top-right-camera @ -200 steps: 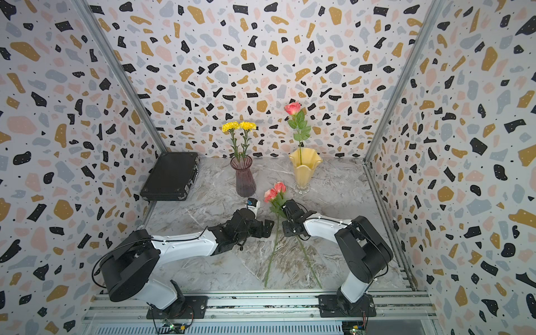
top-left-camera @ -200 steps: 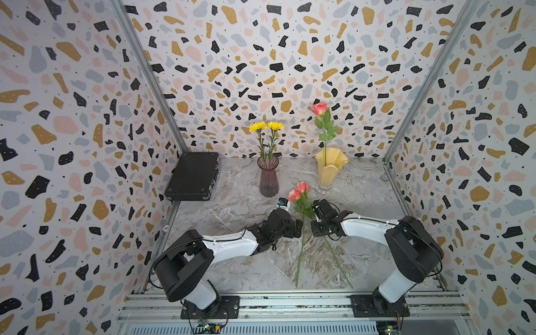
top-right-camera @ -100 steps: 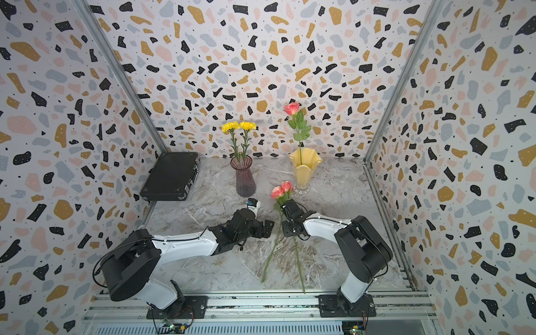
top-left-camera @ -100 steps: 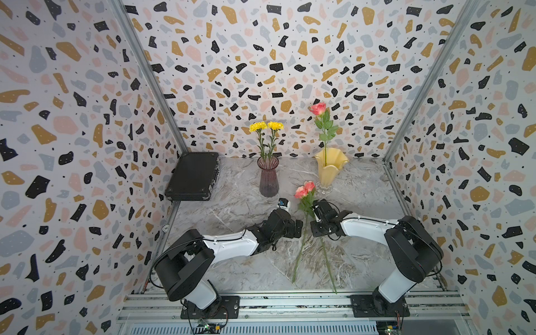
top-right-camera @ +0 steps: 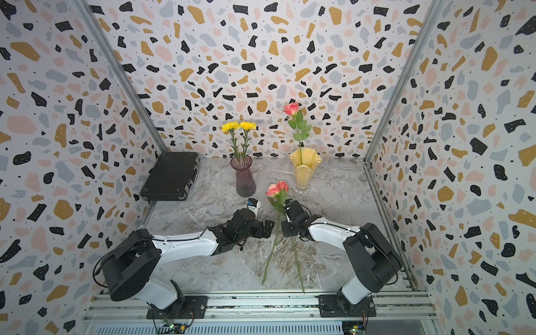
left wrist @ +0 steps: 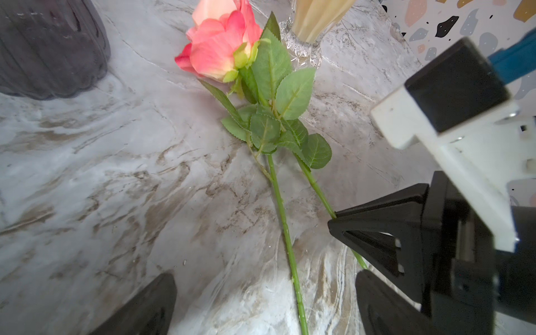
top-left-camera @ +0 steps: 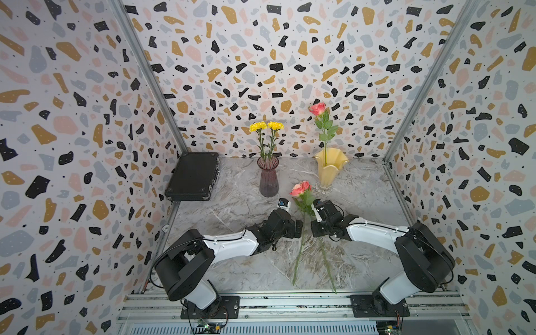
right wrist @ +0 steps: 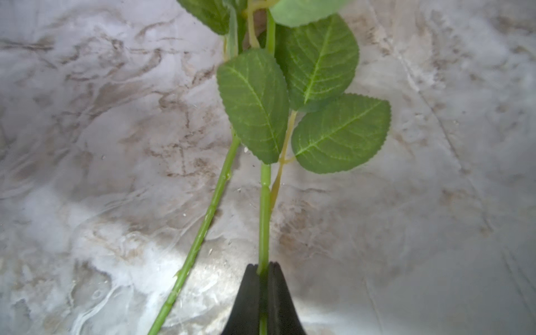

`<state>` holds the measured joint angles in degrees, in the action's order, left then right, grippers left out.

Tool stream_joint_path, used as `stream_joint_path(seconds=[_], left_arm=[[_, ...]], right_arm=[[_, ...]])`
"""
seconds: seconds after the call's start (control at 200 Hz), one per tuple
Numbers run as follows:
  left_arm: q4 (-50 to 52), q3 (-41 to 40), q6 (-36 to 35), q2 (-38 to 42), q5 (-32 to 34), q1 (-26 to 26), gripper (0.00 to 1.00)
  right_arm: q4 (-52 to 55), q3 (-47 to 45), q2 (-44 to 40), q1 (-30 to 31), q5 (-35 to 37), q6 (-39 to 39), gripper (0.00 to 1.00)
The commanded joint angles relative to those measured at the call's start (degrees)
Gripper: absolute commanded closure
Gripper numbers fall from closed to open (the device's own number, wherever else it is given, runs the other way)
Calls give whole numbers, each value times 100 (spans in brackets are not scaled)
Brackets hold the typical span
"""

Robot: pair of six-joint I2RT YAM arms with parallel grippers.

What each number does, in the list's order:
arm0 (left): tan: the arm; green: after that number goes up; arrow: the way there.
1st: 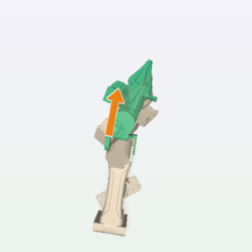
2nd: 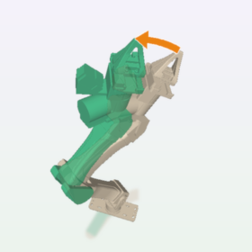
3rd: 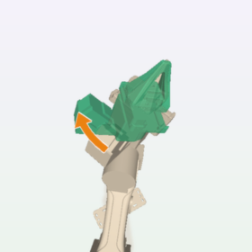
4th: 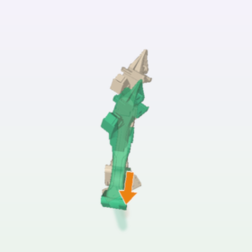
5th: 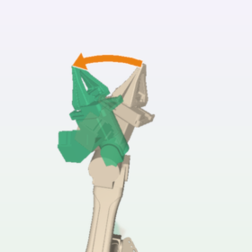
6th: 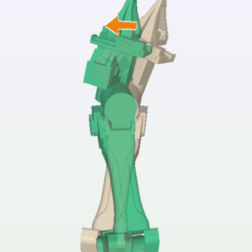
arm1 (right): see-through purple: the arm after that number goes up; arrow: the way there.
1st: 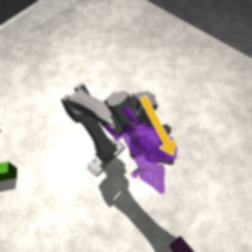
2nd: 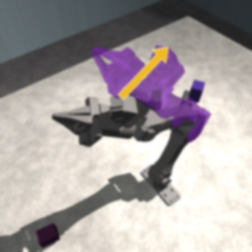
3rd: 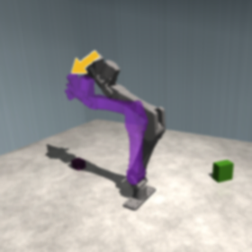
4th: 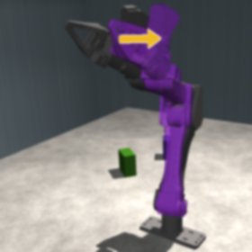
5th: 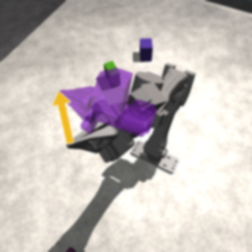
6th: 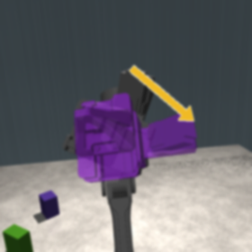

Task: Arrange the flowers in different vases according to their colors
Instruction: Pick up the flower at the center of the board.

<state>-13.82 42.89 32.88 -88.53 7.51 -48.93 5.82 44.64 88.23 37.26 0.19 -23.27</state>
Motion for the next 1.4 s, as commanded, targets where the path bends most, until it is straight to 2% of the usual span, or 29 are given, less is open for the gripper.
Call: stream_joint_path(seconds=[0.0, 0.426, 0.996, 1.096, 1.262, 1.392], left_arm=[[-221, 105, 50, 3, -26, 6, 1], [-233, 53, 97, 38, 109, 10, 0], [48, 292, 86, -175, 62, 6, 1], [64, 368, 255, -285, 92, 6, 1], [159, 761, 69, -769, -611, 8, 0], [261, 956, -194, -931, -918, -1, 1]], right_arm=[[-547, -209, -463, 10, -165, 107, 100], [-1842, -1299, -1826, 9, -17, 105, 100], [-2381, -2427, -3611, 5, 1942, -120, 100], [-2531, -2614, -3831, 5, 2216, -155, 100], [-2655, -2686, -3865, 2, 2238, -205, 100], [-2546, -2636, -3894, 1, 2246, -183, 100]])
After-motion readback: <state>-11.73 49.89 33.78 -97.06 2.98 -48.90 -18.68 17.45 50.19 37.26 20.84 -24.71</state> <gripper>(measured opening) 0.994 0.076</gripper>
